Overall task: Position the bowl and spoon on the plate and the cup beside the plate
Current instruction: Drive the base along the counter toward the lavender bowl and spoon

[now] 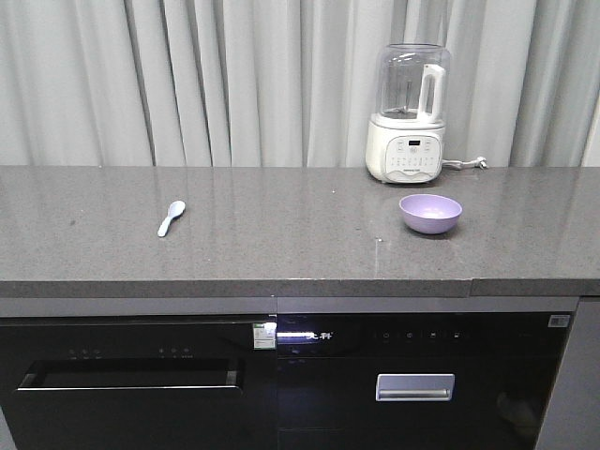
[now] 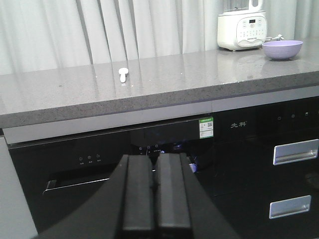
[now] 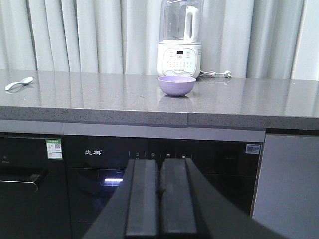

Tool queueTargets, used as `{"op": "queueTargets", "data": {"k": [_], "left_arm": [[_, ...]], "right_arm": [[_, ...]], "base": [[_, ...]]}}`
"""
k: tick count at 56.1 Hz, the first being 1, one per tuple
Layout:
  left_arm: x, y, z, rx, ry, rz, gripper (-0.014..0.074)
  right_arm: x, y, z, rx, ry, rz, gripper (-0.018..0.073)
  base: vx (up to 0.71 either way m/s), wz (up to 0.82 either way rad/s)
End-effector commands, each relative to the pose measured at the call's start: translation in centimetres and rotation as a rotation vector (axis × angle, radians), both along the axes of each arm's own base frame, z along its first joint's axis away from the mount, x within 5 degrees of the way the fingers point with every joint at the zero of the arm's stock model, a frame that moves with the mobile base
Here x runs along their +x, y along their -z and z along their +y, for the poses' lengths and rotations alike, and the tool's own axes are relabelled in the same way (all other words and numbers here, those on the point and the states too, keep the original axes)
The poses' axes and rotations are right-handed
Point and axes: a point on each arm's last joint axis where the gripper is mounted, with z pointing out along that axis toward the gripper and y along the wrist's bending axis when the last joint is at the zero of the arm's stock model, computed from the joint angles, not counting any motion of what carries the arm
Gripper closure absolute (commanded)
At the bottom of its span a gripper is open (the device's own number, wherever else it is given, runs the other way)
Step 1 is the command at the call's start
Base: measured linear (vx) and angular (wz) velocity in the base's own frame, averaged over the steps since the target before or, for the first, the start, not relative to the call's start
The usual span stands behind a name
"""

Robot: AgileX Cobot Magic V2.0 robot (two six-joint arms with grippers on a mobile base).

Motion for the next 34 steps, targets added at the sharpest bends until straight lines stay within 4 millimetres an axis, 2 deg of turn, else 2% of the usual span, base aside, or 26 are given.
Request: {"op": "queueTargets", "data": {"k": [1, 34], "left_arm": [[-0.25, -1.71, 0.16, -0.023, -0.013, -0.121, 0.0594], [-0.25, -1.71, 0.16, -0.023, -0.013, -0.121, 0.0594]], "right_arm": [[-0.06, -0.67, 0.02, -0.008, 0.001, -0.084, 0.0567], [-0.06, -0.66, 0.02, -0.008, 0.001, -0.083, 0.0567]], "base": [[0.0, 0.0], [0.0, 0.0]]}}
